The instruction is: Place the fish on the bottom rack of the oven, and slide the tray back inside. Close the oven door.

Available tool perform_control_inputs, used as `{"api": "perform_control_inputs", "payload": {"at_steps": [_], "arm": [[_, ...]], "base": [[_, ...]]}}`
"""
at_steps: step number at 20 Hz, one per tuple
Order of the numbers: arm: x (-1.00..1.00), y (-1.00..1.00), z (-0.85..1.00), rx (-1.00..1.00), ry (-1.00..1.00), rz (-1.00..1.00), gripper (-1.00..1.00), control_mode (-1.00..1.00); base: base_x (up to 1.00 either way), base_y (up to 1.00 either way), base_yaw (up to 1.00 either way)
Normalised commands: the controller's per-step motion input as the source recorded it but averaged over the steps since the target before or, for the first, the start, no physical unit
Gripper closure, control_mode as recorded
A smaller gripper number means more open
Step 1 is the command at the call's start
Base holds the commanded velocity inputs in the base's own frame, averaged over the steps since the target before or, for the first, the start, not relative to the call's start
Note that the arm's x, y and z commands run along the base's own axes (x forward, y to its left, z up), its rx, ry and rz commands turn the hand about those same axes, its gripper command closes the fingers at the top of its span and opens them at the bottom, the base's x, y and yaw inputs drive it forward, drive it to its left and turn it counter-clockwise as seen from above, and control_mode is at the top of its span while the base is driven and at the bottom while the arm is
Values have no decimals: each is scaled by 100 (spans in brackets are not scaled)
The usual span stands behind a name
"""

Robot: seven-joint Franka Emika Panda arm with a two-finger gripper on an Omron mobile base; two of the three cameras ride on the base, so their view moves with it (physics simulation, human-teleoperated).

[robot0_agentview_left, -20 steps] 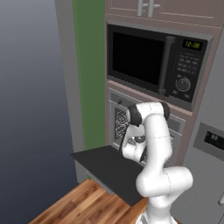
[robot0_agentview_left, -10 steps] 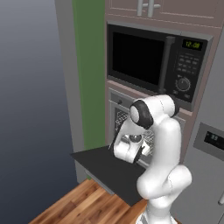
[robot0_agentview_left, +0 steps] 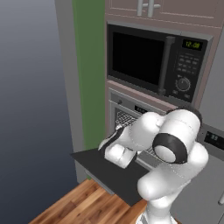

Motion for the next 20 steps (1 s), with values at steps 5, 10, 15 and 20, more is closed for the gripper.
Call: {"api": "perform_control_inputs", "payload": {"at_steps": [5,10,15,20], "arm": [[-96,73,84,-7,-22,0,-100,-100],[-68,98,92,-11,3,-2,-100,-100],[-49,100,88,-15,5,-6,-100,-100],[-21,81,97,-21,0,-1,-100,-100]], "base": [[0,0,0],[0,0,0],[0,0,0],[0,0,0]]}}
